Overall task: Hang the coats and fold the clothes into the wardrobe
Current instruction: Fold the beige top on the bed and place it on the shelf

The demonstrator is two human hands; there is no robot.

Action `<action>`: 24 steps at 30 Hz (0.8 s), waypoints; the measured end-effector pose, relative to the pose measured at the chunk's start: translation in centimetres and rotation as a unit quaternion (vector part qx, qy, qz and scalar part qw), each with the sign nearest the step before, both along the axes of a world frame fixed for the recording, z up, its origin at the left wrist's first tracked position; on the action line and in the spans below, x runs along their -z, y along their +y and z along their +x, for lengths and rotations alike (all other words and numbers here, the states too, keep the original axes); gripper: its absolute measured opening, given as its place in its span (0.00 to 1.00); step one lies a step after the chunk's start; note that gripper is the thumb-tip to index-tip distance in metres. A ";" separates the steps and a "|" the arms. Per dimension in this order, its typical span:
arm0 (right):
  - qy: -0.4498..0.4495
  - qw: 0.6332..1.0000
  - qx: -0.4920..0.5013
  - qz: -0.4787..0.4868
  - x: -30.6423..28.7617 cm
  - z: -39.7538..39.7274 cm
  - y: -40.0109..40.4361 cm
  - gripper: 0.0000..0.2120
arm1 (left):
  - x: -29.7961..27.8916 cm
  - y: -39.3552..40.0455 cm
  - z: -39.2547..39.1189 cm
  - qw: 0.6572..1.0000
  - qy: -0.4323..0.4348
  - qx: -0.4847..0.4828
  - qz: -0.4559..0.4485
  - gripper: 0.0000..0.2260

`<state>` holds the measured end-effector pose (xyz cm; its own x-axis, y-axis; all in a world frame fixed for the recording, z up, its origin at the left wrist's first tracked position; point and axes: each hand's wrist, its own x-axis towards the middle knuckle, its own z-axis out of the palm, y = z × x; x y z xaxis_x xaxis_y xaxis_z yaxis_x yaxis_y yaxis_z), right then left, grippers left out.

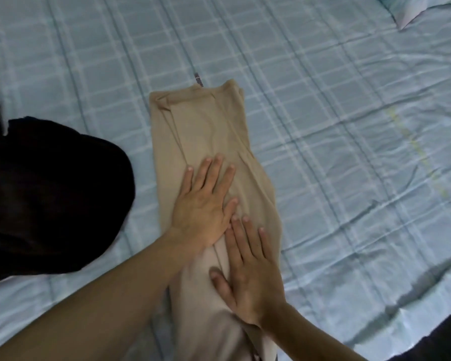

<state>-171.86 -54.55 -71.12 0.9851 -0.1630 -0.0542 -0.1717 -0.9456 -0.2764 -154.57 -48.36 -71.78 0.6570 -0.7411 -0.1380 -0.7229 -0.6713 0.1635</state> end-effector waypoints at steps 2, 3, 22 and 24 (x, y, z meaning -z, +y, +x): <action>0.011 1.000 -0.004 0.008 -0.2 -0.3 -0.1 0.36 | -0.1 0.1 0.0 1.000 0.008 -0.004 0.006 0.30; 0.018 1.000 -0.010 0.010 -0.4 -0.4 -0.2 0.35 | -0.3 0.2 -0.1 1.000 0.010 -0.007 0.008 0.31; 0.002 0.998 -0.056 0.011 0.5 -12.1 3.8 0.35 | -0.2 14.5 -18.8 0.999 0.035 -0.019 0.002 0.29; 0.008 0.998 -0.057 0.010 0.5 -12.2 3.9 0.35 | -0.1 14.6 -18.8 0.999 0.034 -0.018 0.000 0.29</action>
<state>-184.08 -50.64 -71.61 0.9962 -0.0496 -0.0721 -0.0687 -0.9538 -0.2926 -173.38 -33.76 -71.66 0.6719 -0.7177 -0.1831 -0.6860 -0.6962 0.2116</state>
